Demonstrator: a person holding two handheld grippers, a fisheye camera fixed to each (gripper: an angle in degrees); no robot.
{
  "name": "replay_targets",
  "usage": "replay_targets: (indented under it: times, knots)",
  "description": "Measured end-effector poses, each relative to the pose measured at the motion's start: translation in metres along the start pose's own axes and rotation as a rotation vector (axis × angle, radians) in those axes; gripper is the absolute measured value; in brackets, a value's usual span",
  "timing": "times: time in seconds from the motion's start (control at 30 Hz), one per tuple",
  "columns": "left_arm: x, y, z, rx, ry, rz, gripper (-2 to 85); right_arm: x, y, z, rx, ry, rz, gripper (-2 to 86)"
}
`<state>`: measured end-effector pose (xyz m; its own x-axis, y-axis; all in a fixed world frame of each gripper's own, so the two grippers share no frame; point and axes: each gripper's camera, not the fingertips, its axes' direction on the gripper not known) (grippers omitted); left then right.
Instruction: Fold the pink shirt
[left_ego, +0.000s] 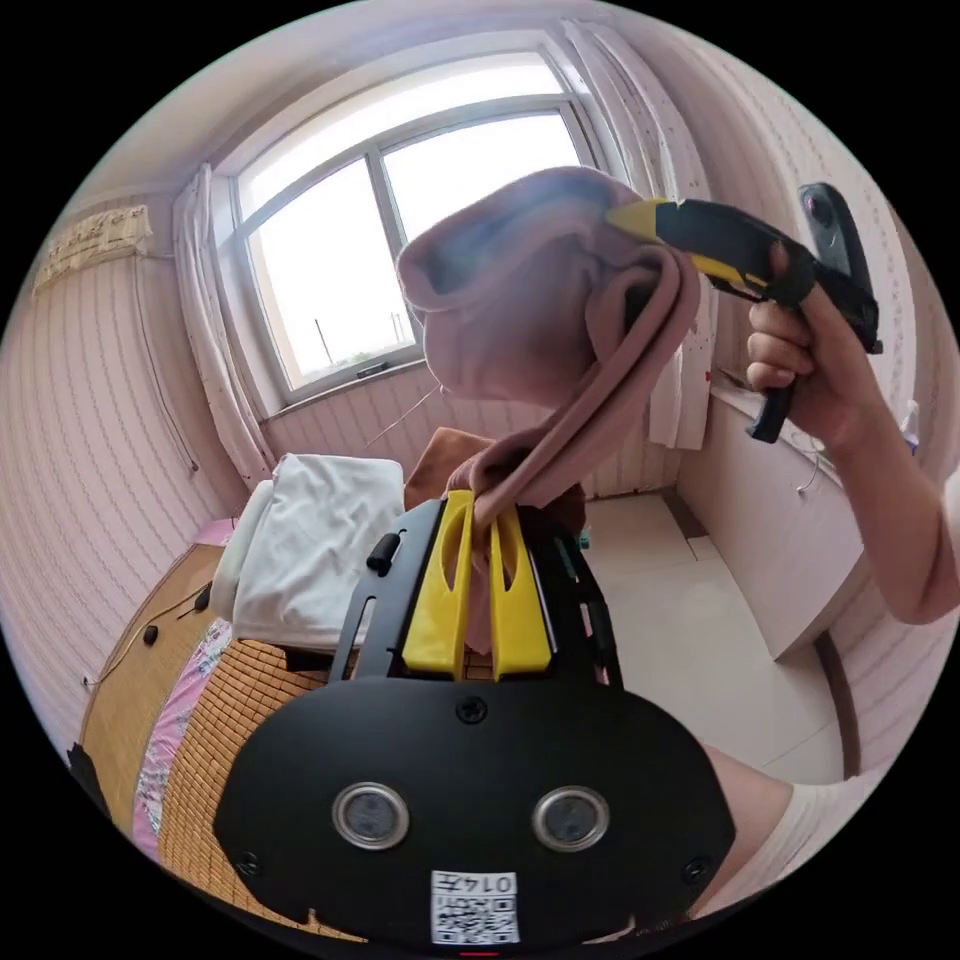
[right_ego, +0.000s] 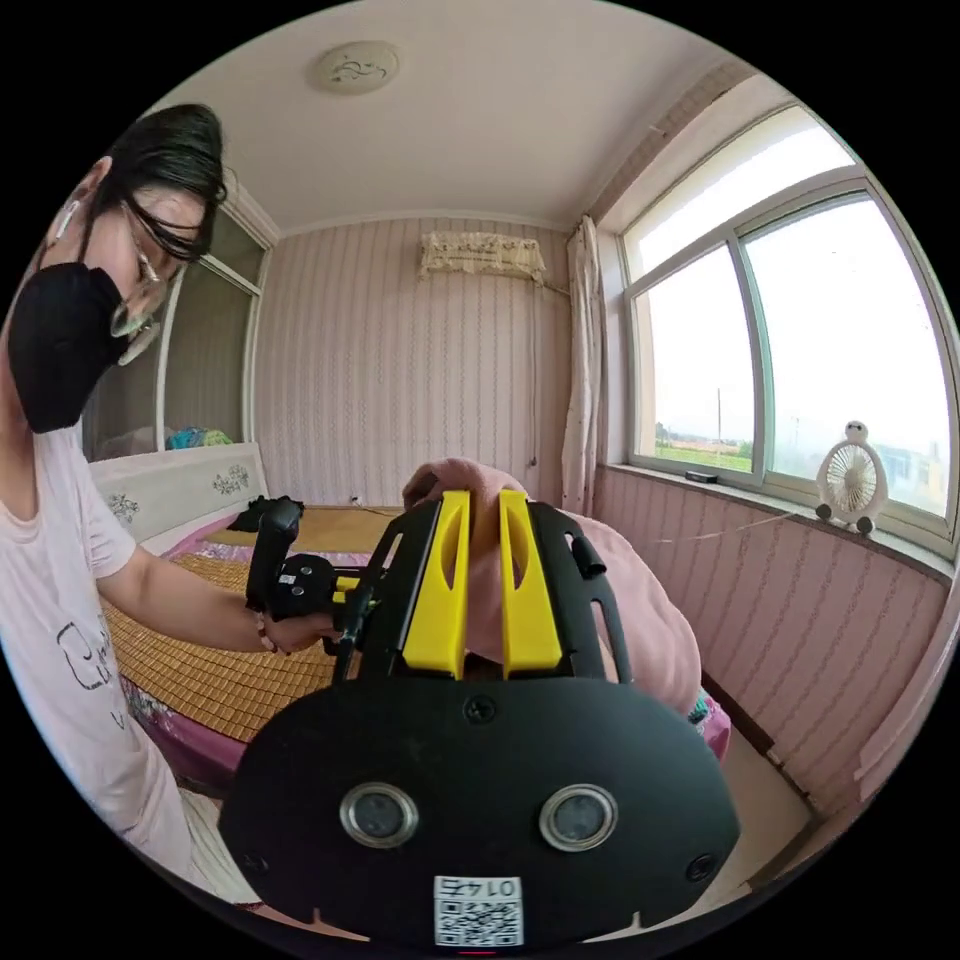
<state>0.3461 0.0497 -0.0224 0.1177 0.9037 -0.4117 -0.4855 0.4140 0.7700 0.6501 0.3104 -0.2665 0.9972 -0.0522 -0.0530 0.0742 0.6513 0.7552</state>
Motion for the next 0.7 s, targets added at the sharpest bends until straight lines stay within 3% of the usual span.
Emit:
replay_targets:
  times: [0.17,0.23,0.37,0.5,0.6,0.7]
  knots:
    - [-0.039,0.078,-0.159,0.005,-0.052,-0.275,-0.5,-0.060,-0.015,0.072,-0.073,-0.452,0.058,4.9]
    - [-0.058,0.122,-0.221,-0.101,-0.252,-0.381,-0.6,-0.092,0.002,0.146,-0.144,-0.557,0.193,4.5]
    - [-0.091,0.156,-0.320,-0.150,-0.557,-0.430,-0.6,-0.157,0.007,0.249,-0.186,-0.595,0.238,3.7]
    - [-0.098,0.152,-0.413,-0.146,-0.827,-0.305,-0.6,-0.210,-0.011,0.299,-0.106,-0.681,0.316,1.8]
    - [-0.086,0.171,-0.435,-0.237,-0.809,-0.225,-0.5,-0.249,0.001,0.300,-0.122,-0.651,0.257,1.2]
    - [-0.083,0.237,-0.429,-0.328,-0.731,-0.317,-0.4,-0.278,0.060,0.322,-0.296,-0.660,0.296,1.1]
